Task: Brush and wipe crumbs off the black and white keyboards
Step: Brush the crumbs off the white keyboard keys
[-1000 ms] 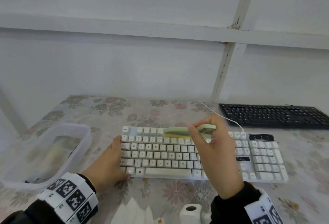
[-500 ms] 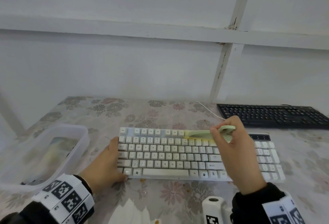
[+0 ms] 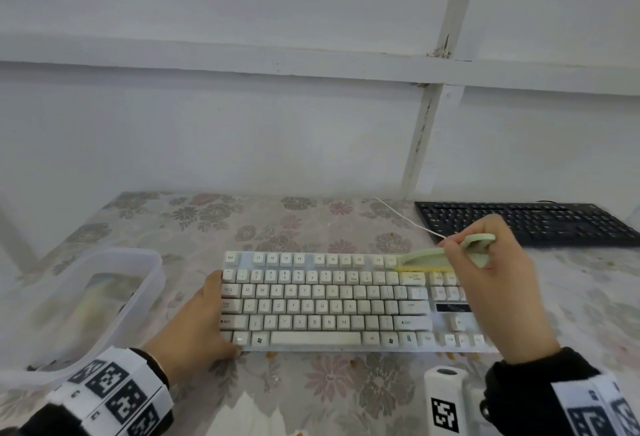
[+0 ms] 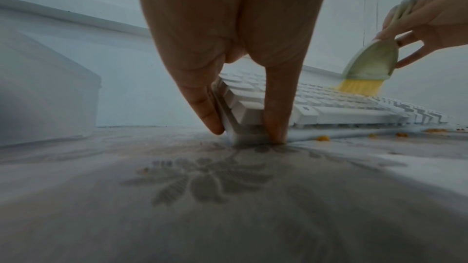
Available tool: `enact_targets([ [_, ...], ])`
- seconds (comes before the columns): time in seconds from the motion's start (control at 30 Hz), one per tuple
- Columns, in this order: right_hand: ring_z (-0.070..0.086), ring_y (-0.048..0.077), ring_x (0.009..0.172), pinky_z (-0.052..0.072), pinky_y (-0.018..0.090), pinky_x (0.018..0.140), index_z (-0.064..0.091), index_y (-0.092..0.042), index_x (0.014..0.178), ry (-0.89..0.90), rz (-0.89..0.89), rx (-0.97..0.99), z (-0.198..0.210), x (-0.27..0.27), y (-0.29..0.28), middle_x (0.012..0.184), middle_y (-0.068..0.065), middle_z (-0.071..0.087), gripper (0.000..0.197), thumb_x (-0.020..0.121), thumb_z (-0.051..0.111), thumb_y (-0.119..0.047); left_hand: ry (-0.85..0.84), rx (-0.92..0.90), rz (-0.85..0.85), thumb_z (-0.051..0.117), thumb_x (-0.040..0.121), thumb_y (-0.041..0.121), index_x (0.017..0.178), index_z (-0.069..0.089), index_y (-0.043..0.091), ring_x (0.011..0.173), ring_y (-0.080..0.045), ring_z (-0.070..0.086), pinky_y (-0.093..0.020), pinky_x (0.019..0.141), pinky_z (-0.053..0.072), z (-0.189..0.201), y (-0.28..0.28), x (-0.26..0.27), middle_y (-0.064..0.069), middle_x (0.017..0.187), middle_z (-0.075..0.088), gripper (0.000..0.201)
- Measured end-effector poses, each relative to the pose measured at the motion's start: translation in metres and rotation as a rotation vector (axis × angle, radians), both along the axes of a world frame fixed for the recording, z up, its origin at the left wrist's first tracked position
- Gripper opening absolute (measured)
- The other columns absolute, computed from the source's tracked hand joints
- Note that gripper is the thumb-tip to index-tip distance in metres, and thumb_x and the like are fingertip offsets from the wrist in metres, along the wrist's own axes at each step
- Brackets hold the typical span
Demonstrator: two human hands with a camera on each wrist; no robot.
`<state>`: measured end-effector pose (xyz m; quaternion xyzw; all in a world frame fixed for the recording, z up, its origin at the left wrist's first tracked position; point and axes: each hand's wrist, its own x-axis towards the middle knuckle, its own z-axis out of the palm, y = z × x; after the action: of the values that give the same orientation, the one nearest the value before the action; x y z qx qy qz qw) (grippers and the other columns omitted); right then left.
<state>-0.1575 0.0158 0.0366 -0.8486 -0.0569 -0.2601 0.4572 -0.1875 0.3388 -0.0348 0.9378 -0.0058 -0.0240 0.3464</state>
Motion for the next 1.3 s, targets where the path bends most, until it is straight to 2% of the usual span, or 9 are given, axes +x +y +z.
enact_targets([
  [0.13, 0.051, 0.004, 0.067, 0.041, 0.011, 0.058, 0.055, -0.011, 0.083, 0.015, 0.076, 0.069, 0.003, -0.003, -0.009, 0.081, -0.007, 0.058, 0.009, 0.088, 0.062, -0.012, 0.000, 0.010, -0.002, 0.077, 0.063, 0.017, 0.129, 0.025, 0.026, 0.095, 0.005, 0.051, -0.008, 0.068, 0.046, 0.001, -0.001, 0.000, 0.023, 0.111, 0.043, 0.084],
  [0.23, 0.048, 0.002, 0.063, 0.040, 0.021, 0.059, 0.052, -0.012, 0.082, 0.069, 0.011, 0.037, -0.003, 0.003, -0.024, 0.079, -0.012, 0.058, 0.013, 0.089, 0.062, -0.014, 0.015, 0.013, 0.001, 0.076, 0.064, 0.015, 0.130, 0.024, 0.024, 0.095, 0.002, 0.052, -0.011, 0.068, 0.046, 0.002, -0.001, 0.000, 0.020, 0.112, 0.045, 0.085],
  [0.37, 0.051, 0.001, 0.067, 0.040, 0.012, 0.060, 0.053, -0.012, 0.083, 0.011, -0.006, 0.070, 0.003, 0.003, -0.034, 0.082, -0.011, 0.060, 0.011, 0.088, 0.063, -0.013, 0.020, 0.003, -0.001, 0.076, 0.063, 0.015, 0.130, 0.023, 0.025, 0.097, 0.001, 0.053, -0.014, 0.072, 0.048, 0.001, 0.000, 0.000, 0.019, 0.113, 0.046, 0.086],
  [0.5, 0.052, 0.006, 0.070, 0.041, 0.027, 0.065, 0.054, -0.013, 0.082, 0.076, 0.015, 0.094, -0.001, 0.004, -0.041, 0.075, -0.008, 0.061, 0.011, 0.088, 0.064, -0.014, 0.015, 0.008, 0.005, 0.076, 0.063, 0.014, 0.126, 0.022, 0.027, 0.095, 0.004, 0.051, -0.011, 0.068, 0.045, 0.002, -0.001, 0.000, 0.018, 0.112, 0.047, 0.084],
  [0.6, 0.049, 0.005, 0.064, 0.040, 0.025, 0.060, 0.051, -0.013, 0.082, 0.065, -0.040, 0.022, -0.001, 0.005, -0.053, 0.073, -0.014, 0.059, 0.013, 0.088, 0.063, -0.014, 0.026, 0.016, 0.012, 0.075, 0.063, 0.013, 0.126, 0.020, 0.028, 0.093, 0.003, 0.052, -0.010, 0.065, 0.045, 0.002, -0.001, 0.000, 0.015, 0.111, 0.050, 0.085],
  [0.83, 0.058, 0.022, 0.084, 0.046, 0.029, 0.075, 0.055, -0.017, 0.082, 0.062, 0.055, 0.108, 0.004, 0.008, -0.063, 0.088, 0.006, 0.064, 0.011, 0.087, 0.064, -0.015, 0.024, 0.034, 0.007, 0.076, 0.062, 0.015, 0.131, 0.021, 0.025, 0.095, 0.002, 0.051, -0.011, 0.066, 0.045, 0.000, 0.001, 0.001, 0.016, 0.113, 0.046, 0.088],
  [1.0, 0.054, 0.008, 0.074, 0.039, 0.006, 0.060, 0.051, -0.021, 0.079, 0.014, -0.096, 0.001, -0.003, 0.014, -0.087, 0.080, -0.002, 0.062, 0.019, 0.087, 0.064, -0.011, 0.032, 0.019, 0.007, 0.076, 0.062, 0.015, 0.128, 0.022, 0.026, 0.094, 0.003, 0.052, -0.009, 0.068, 0.045, -0.001, 0.002, 0.002, 0.015, 0.112, 0.049, 0.087],
  [1.13, 0.058, 0.012, 0.080, 0.043, 0.011, 0.064, 0.055, -0.019, 0.080, 0.026, -0.032, 0.105, 0.001, 0.013, -0.094, 0.087, 0.006, 0.066, 0.014, 0.086, 0.066, -0.013, 0.040, 0.044, 0.017, 0.077, 0.061, 0.018, 0.132, 0.021, 0.024, 0.097, -0.002, 0.053, -0.013, 0.069, 0.045, -0.003, 0.003, 0.003, 0.012, 0.114, 0.049, 0.090],
  [1.3, 0.054, -0.003, 0.072, 0.040, 0.017, 0.065, 0.050, -0.019, 0.079, 0.061, -0.175, -0.023, -0.002, 0.012, -0.107, 0.081, 0.000, 0.063, 0.019, 0.087, 0.064, -0.011, 0.054, 0.060, 0.015, 0.077, 0.062, 0.018, 0.133, 0.020, 0.024, 0.097, -0.003, 0.053, -0.011, 0.068, 0.044, -0.002, 0.002, 0.003, 0.011, 0.115, 0.050, 0.092],
])
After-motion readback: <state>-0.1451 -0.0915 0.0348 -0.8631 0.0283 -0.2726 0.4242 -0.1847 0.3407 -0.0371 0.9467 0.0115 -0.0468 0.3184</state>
